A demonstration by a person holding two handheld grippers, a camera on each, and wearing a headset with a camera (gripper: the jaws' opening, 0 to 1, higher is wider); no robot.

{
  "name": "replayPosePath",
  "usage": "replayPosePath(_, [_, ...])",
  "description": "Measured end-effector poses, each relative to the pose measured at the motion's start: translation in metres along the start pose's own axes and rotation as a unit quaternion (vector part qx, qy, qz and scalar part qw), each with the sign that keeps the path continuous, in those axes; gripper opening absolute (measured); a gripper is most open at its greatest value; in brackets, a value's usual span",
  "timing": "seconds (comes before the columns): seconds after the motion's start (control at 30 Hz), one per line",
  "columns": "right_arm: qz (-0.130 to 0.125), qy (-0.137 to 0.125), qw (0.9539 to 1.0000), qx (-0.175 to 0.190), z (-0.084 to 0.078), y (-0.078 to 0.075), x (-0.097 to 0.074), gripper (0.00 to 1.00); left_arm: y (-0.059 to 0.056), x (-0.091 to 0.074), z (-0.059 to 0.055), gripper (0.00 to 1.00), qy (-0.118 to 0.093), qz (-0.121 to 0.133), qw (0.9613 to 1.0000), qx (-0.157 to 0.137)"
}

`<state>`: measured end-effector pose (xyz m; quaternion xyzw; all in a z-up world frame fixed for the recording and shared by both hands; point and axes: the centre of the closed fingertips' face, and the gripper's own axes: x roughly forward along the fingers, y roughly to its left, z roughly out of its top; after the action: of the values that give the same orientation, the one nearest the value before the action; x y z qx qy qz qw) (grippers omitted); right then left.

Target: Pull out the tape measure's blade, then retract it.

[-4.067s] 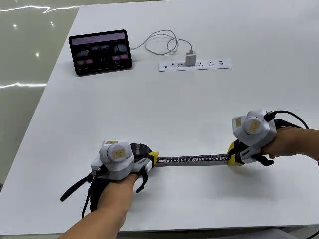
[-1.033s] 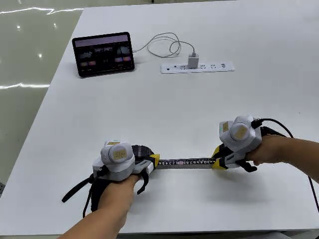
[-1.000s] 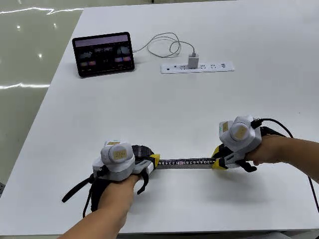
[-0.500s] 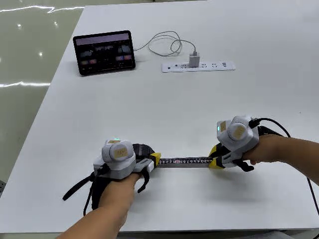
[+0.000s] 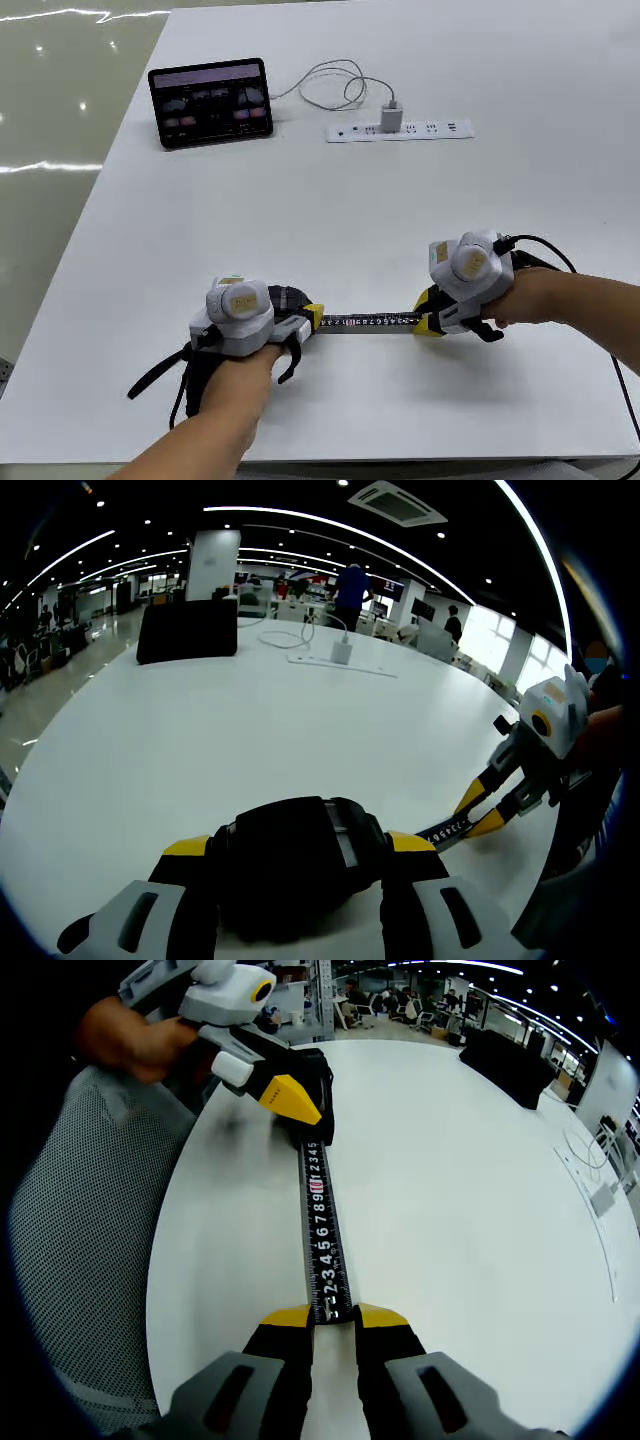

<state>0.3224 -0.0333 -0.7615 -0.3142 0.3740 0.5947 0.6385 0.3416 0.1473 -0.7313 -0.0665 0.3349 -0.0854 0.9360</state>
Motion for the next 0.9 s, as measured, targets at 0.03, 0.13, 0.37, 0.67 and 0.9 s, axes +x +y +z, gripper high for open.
replayPosePath(0.03, [0.0,-0.002,1.0,0.002,0.001,0.0,0.0,0.11,0.0,0.0,0.0,0.62,0.0,0.0,1.0,0.0])
replayPosePath(0.13, [0.0,-0.004,1.0,0.002,0.002,0.0,0.002,0.11,0.0,0.0,0.0,0.62,0.0,0.0,1.0,0.0])
replayPosePath(0.37, [-0.001,-0.007,1.0,0.001,0.006,0.0,0.004,0.11,0.0,0.0,0.0,0.62,0.0,0.0,1.0,0.0])
replayPosePath(0.67, [0.001,-0.011,0.9999,0.002,0.01,0.002,0.007,0.11,0.001,-0.001,0.0,0.61,0.0,-0.001,1.0,-0.005])
replayPosePath(0.9, [0.003,-0.013,0.9999,0.002,0.014,0.002,0.009,0.11,0.001,-0.001,0.0,0.61,0.001,-0.002,1.0,-0.007])
